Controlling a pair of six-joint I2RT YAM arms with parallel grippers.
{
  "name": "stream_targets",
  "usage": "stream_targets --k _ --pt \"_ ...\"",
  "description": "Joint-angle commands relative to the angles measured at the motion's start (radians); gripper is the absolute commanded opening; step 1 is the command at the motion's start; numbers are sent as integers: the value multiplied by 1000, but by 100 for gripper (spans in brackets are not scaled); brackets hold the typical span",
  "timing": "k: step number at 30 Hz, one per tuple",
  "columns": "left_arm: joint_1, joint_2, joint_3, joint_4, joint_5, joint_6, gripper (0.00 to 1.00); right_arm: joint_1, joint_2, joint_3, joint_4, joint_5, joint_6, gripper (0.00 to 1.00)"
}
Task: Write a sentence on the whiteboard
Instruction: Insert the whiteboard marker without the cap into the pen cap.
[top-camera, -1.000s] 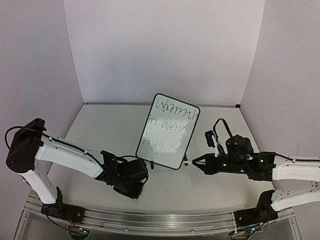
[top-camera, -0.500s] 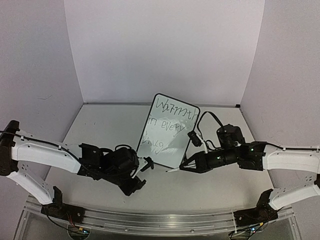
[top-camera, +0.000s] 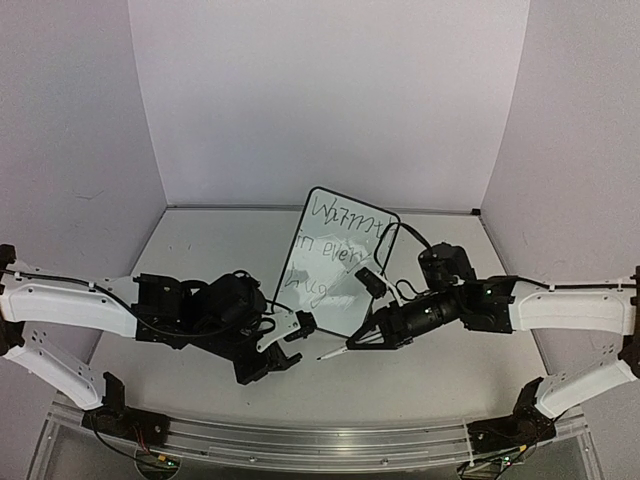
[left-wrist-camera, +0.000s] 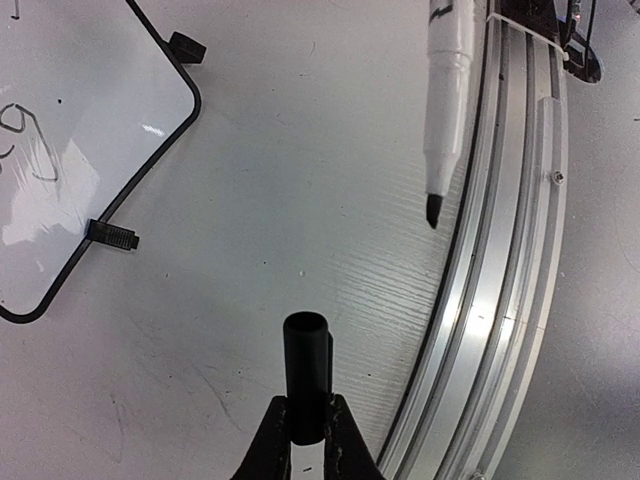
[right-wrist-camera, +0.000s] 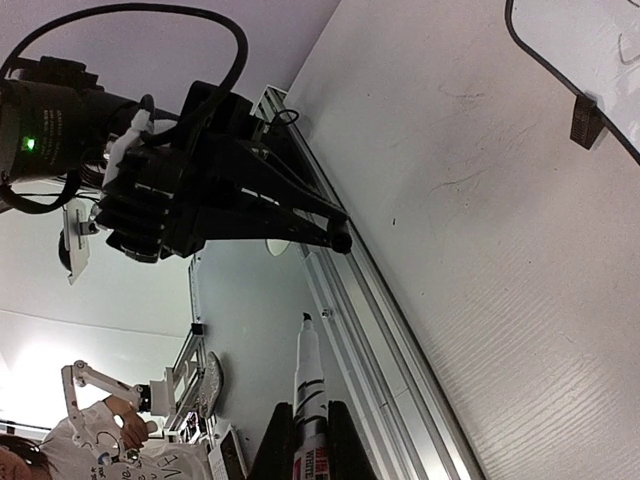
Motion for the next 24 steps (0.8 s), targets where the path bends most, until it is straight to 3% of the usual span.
stream_targets --k 1,24 --pt "-4 -31 40 -16 35 51 0 -2 63 59 77 -67 24 0" --pt "-4 -53 37 -16 72 66 0 -3 171 98 136 -87 41 0"
